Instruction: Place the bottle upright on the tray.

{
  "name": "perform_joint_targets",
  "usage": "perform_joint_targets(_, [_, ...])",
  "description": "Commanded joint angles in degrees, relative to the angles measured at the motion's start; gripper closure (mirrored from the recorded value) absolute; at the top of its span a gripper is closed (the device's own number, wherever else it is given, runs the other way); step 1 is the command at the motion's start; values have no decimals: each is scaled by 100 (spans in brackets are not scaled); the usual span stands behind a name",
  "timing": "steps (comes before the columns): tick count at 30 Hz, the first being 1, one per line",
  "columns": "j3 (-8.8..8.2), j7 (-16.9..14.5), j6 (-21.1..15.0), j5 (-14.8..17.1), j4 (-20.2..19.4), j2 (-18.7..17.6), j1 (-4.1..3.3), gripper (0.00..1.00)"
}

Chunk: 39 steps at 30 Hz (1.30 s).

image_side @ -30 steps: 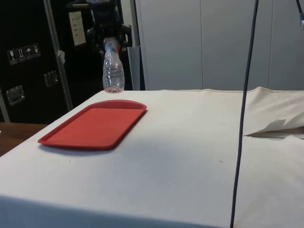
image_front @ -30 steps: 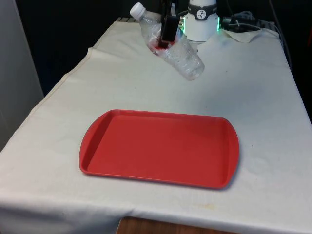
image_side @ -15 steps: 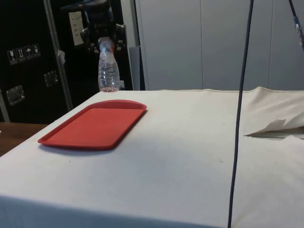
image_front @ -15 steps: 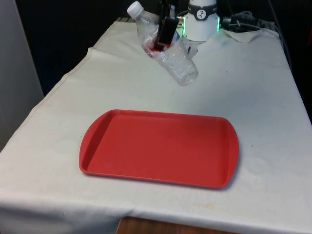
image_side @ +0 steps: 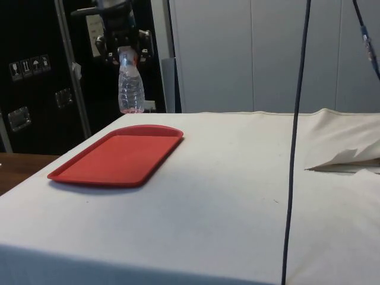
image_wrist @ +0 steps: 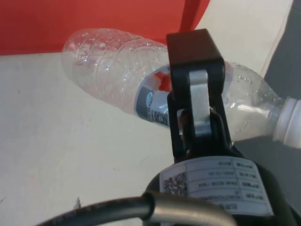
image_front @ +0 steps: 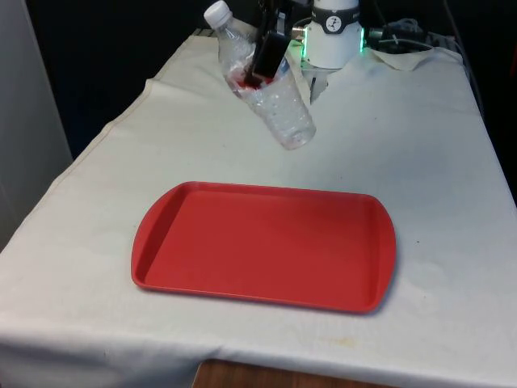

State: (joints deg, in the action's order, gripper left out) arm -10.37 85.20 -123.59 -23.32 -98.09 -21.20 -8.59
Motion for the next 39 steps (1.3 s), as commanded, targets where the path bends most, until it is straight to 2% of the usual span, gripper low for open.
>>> perform_joint_targets(1, [-29, 126, 23, -115, 80, -63, -34, 100])
perform_joint_targets(6, [-29, 275, 23, -338, 212, -183, -34, 100])
perform_joint_targets(7, [0, 212, 17, -315, 189, -172, 0, 100])
perform_joint_targets(8, [-29, 327, 23, -407, 252, -223, -29, 100])
perform_joint_targets(14, [-29, 516, 23, -665, 372, -361, -29, 100])
perform_joint_targets(15, [0, 435, 17, -625, 327, -327, 0, 100])
perform_joint_targets(16, [-29, 539, 29, -705, 384, -378, -29, 100])
perform_joint_targets(22, [-29, 728, 57, -963, 510, -521, -29, 100])
perform_joint_targets(24, [0, 682, 57, -963, 498, -516, 0, 100])
perform_joint_targets(25, [-29, 773, 74, -1031, 550, -561, -29, 100])
perform_joint_targets(33, [-29, 997, 138, -1358, 733, -751, -29, 100])
perform_joint_targets(34, [0, 917, 115, -1301, 682, -705, 0, 100])
perform_joint_targets(35, [-29, 1020, 143, -1392, 756, -768, -29, 100])
perform_joint_targets(39, [-29, 1157, 195, -1581, 865, -882, -40, 100])
